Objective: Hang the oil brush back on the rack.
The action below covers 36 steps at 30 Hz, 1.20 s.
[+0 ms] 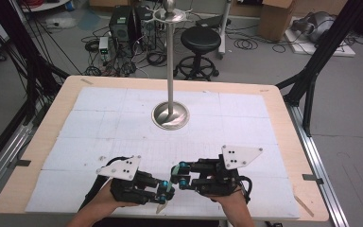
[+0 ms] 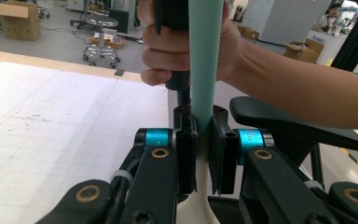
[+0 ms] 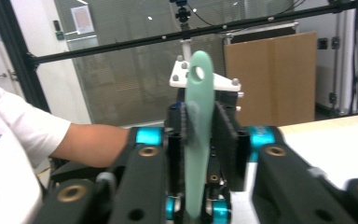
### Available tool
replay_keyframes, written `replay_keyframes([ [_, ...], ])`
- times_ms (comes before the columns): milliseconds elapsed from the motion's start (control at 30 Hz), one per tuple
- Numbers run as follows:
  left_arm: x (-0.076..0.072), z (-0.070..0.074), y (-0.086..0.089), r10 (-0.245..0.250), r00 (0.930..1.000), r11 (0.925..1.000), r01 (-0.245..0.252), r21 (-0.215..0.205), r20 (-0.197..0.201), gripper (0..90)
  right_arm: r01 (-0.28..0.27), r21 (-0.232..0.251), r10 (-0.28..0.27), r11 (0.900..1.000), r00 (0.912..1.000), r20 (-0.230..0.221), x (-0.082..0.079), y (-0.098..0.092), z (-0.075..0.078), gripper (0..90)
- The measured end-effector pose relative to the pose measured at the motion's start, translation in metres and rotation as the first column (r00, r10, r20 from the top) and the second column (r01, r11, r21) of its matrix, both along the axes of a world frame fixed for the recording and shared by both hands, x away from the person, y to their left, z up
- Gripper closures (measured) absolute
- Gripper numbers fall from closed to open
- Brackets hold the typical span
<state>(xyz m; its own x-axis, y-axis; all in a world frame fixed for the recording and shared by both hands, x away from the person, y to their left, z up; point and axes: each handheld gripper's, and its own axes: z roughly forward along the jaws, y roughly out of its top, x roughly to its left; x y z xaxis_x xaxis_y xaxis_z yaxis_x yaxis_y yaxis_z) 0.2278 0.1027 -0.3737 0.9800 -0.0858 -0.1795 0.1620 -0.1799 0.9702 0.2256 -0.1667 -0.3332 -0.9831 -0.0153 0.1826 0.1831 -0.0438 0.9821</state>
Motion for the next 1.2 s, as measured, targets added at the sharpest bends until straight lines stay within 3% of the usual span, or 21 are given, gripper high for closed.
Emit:
replay_keyframes([
  [133, 0.0, 0.0, 0.0, 0.012, 0.9999, 0.9999, -0.012, 0.001, 0.004, 81.7, 0.014, 0.003, -0.014, 1.0, 0.9998, -0.017, -0.001, 0.001, 0.0, 79.0],
  [167, 0.001, 0.001, 0.001, 0.029, 0.9996, 0.9996, -0.029, 0.001, 0.0, 77.5, 0.021, 0.002, -0.021, 1.0, 0.9995, -0.024, -0.001, 0.001, 0.0, 79.2],
  [233, 0.002, 0.002, 0.001, 0.082, 0.9966, 0.9966, -0.082, 0.014, -0.014, 60.1, 0.066, -0.009, -0.066, 0.998, 0.9972, -0.034, -0.002, 0.0, 0.001, 79.7],
  [367, 0.001, 0.003, 0.003, 0.173, 0.9845, 0.9847, -0.173, 0.018, 0.028, 50.4, 0.167, -0.048, -0.17, 0.985, 0.9839, -0.056, -0.005, 0.001, 0.004, 80.1],
  [533, 0.001, 0.002, 0.001, 0.241, 0.9679, 0.9703, -0.242, 0.009, 0.072, 52.6, 0.294, -0.074, -0.297, 0.953, 0.9539, -0.042, -0.011, 0.004, 0.008, 81.3],
  [600, 0.002, 0.002, 0.0, 0.255, 0.9641, 0.9666, -0.256, 0.007, 0.074, 55.9, 0.33, -0.089, -0.335, 0.94, 0.9415, -0.04, -0.012, 0.006, 0.01, 82.0],
  [667, 0.003, 0.001, -0.001, 0.263, 0.9626, 0.9646, -0.264, 0.005, 0.066, 59.5, 0.346, -0.091, -0.35, 0.934, 0.936, -0.037, -0.013, 0.006, 0.01, 82.1],
  [733, 0.003, 0.001, -0.002, 0.264, 0.962, 0.9642, -0.265, 0.007, 0.069, 63.9, 0.358, -0.094, -0.362, 0.929, 0.9313, -0.038, -0.013, 0.005, 0.01, 82.2],
  [1000, 0.006, -0.001, -0.002, 0.242, 0.9666, 0.9694, -0.245, 0.02, 0.083, 83.1, 0.351, -0.094, -0.356, 0.932, 0.933, -0.052, -0.011, 0.004, 0.008, 81.6],
  [1067, 0.006, -0.001, -0.003, 0.244, 0.9664, 0.9688, -0.247, 0.022, 0.08, 83.4, 0.347, -0.097, -0.353, 0.933, 0.9342, -0.054, -0.011, 0.004, 0.007, 80.7],
  [1100, 0.006, -0.002, -0.003, 0.245, 0.966, 0.9684, -0.248, 0.03, 0.084, 83.5, 0.336, -0.09, -0.342, 0.938, 0.9378, -0.06, -0.011, 0.003, 0.007, 72.5],
  [1133, 0.007, -0.002, -0.003, 0.246, 0.9658, 0.9677, -0.25, 0.036, 0.082, 83.6, 0.341, -0.076, -0.346, 0.937, 0.9358, -0.069, -0.01, 0.002, 0.007, 58.5],
  [1167, 0.008, -0.003, -0.003, 0.248, 0.9653, 0.967, -0.252, 0.038, 0.081, 83.6, 0.368, -0.077, -0.373, 0.927, 0.9248, -0.073, -0.01, 0.0, 0.007, 49.7],
  [1200, 0.009, -0.003, -0.003, 0.255, 0.9639, 0.9655, -0.258, 0.035, 0.077, 83.7, 0.377, -0.074, -0.383, 0.923, 0.9208, -0.076, -0.011, -0.002, 0.007, 46.3],
])
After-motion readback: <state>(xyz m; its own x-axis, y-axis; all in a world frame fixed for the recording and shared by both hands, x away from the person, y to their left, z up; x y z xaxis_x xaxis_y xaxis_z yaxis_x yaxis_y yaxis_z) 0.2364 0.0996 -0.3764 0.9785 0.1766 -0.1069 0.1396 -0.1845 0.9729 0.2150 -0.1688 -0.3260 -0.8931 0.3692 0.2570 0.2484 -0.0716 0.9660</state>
